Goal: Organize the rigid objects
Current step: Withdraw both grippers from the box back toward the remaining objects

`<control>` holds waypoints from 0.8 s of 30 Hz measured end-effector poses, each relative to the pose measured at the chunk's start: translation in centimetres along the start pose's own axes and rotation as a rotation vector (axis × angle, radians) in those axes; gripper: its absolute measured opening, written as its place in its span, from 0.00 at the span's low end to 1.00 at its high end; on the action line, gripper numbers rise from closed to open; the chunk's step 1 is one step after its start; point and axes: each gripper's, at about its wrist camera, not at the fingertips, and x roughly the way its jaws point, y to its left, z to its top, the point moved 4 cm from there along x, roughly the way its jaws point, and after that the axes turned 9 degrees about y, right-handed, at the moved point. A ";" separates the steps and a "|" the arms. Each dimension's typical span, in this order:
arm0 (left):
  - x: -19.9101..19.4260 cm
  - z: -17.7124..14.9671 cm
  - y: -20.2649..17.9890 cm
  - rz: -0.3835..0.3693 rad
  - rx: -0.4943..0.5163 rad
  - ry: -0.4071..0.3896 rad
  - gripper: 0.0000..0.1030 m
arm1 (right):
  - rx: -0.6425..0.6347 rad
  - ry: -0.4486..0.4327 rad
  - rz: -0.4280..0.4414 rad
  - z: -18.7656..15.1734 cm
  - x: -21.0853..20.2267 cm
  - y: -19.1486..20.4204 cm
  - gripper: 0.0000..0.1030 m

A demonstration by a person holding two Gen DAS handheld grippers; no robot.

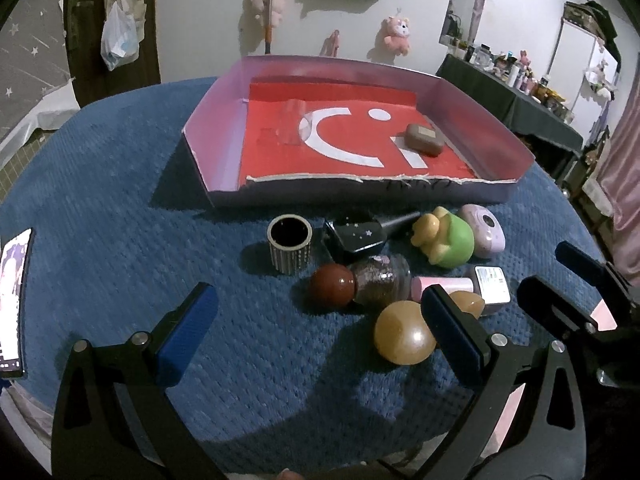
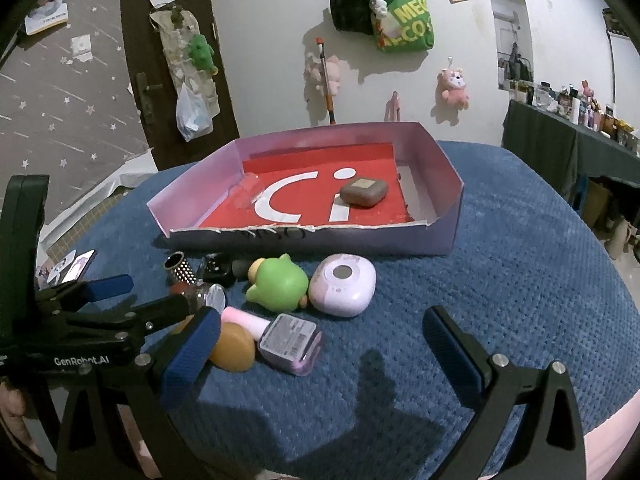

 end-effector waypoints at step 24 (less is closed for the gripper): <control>1.0 -2.2 -1.1 -0.049 0.023 0.053 1.00 | 0.028 0.052 -0.050 -1.5 1.6 -1.9 1.00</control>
